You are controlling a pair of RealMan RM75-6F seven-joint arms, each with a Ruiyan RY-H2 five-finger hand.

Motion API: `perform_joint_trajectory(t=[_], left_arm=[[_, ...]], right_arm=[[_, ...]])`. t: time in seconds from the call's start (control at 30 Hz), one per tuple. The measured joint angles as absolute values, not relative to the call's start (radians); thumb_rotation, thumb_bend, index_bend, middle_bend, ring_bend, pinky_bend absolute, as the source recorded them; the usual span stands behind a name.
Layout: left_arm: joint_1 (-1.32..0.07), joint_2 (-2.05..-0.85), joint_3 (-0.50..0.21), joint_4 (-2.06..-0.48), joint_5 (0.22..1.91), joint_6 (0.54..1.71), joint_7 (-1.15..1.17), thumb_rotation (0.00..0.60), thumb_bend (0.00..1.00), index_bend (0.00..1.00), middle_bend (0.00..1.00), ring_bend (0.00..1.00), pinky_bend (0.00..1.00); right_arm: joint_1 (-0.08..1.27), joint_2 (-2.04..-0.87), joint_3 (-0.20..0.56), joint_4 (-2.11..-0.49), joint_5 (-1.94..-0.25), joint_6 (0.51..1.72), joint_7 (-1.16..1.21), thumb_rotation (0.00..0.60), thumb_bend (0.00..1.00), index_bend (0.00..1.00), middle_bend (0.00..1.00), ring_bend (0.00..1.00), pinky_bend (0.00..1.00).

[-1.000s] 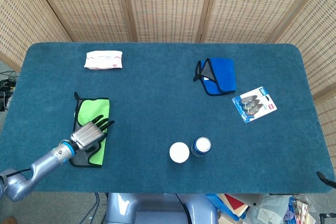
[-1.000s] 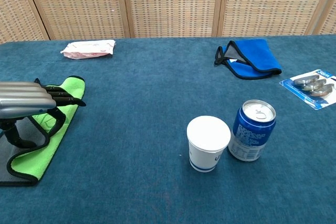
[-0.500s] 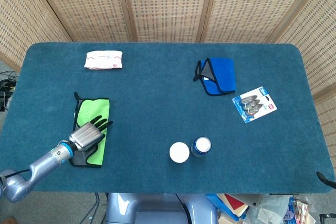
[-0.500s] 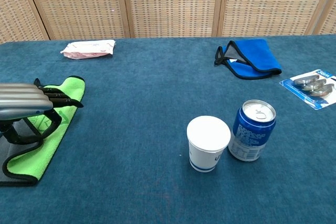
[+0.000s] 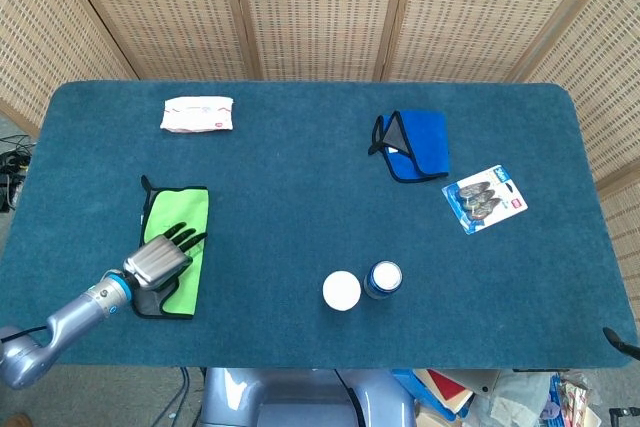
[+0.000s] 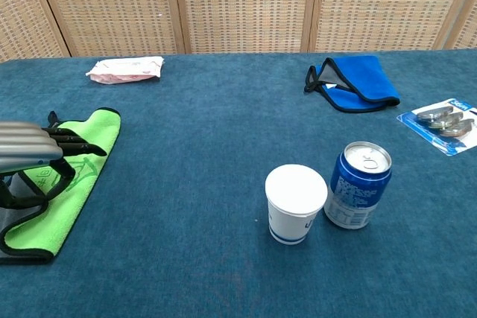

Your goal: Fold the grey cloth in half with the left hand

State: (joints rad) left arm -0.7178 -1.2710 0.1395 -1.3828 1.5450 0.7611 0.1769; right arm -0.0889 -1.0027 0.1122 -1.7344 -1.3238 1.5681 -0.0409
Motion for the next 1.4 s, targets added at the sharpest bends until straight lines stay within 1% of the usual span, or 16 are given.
perform_joint_trajectory(t=[0.37, 0.5, 0.67, 1.0, 1.03, 1.1, 1.13, 1.17, 1.2, 1.23, 1.4], left_arm=[[-0.688, -1.206, 0.177, -1.415, 1.545, 0.760, 0.158, 0.600, 0.45, 0.56, 0.00, 0.00, 0.00], [-0.666, -1.176, 0.201, -1.426, 1.548, 0.767, 0.131, 0.600, 0.45, 0.56, 0.00, 0.00, 0.00], [-0.650, -1.171, 0.217, -1.419, 1.558, 0.770, 0.119, 0.600, 0.45, 0.56, 0.00, 0.00, 0.00], [-0.601, -1.152, 0.241, -1.394, 1.579, 0.816, 0.097, 0.600, 0.45, 0.55, 0.00, 0.00, 0.00], [-0.597, -1.150, 0.243, -1.392, 1.580, 0.819, 0.096, 0.600, 0.45, 0.52, 0.00, 0.00, 0.00], [-0.588, -1.146, 0.246, -1.387, 1.580, 0.824, 0.093, 0.600, 0.45, 0.35, 0.00, 0.00, 0.00], [-0.584, -1.144, 0.247, -1.385, 1.579, 0.827, 0.093, 0.600, 0.45, 0.21, 0.00, 0.00, 0.00], [-0.579, -1.142, 0.247, -1.383, 1.578, 0.831, 0.092, 0.600, 0.45, 0.09, 0.00, 0.00, 0.00], [-0.572, -1.139, 0.248, -1.382, 1.576, 0.837, 0.090, 0.600, 0.45, 0.04, 0.00, 0.00, 0.00], [-0.569, -1.137, 0.248, -1.381, 1.575, 0.842, 0.086, 0.600, 0.45, 0.00, 0.00, 0.00, 0.00], [-0.548, -1.126, 0.243, -1.378, 1.585, 0.899, 0.032, 0.600, 0.44, 0.00, 0.00, 0.00, 0.00]], right_arm=[[-0.090, -1.003, 0.109, -1.737, -1.330, 1.571, -0.045, 0.600, 0.00, 0.05, 0.00, 0.00, 0.00], [-0.091, -1.003, 0.107, -1.739, -1.335, 1.573, -0.045, 0.600, 0.00, 0.05, 0.00, 0.00, 0.00], [-0.092, -1.003, 0.105, -1.740, -1.342, 1.577, -0.046, 0.600, 0.00, 0.05, 0.00, 0.00, 0.00], [-0.098, -1.000, 0.099, -1.745, -1.361, 1.589, -0.041, 0.600, 0.00, 0.05, 0.00, 0.00, 0.00], [-0.098, -1.000, 0.099, -1.745, -1.361, 1.589, -0.040, 0.600, 0.00, 0.05, 0.00, 0.00, 0.00], [-0.099, -0.999, 0.098, -1.745, -1.364, 1.590, -0.039, 0.600, 0.00, 0.05, 0.00, 0.00, 0.00], [-0.099, -0.999, 0.097, -1.745, -1.366, 1.591, -0.038, 0.600, 0.00, 0.05, 0.00, 0.00, 0.00], [-0.099, -0.999, 0.097, -1.745, -1.368, 1.592, -0.038, 0.600, 0.00, 0.05, 0.00, 0.00, 0.00], [-0.099, -0.998, 0.096, -1.746, -1.371, 1.593, -0.037, 0.600, 0.00, 0.05, 0.00, 0.00, 0.00], [-0.100, -0.998, 0.095, -1.746, -1.373, 1.593, -0.036, 0.600, 0.00, 0.05, 0.00, 0.00, 0.00], [-0.102, -0.996, 0.092, -1.749, -1.383, 1.598, -0.034, 0.600, 0.00, 0.05, 0.00, 0.00, 0.00]])
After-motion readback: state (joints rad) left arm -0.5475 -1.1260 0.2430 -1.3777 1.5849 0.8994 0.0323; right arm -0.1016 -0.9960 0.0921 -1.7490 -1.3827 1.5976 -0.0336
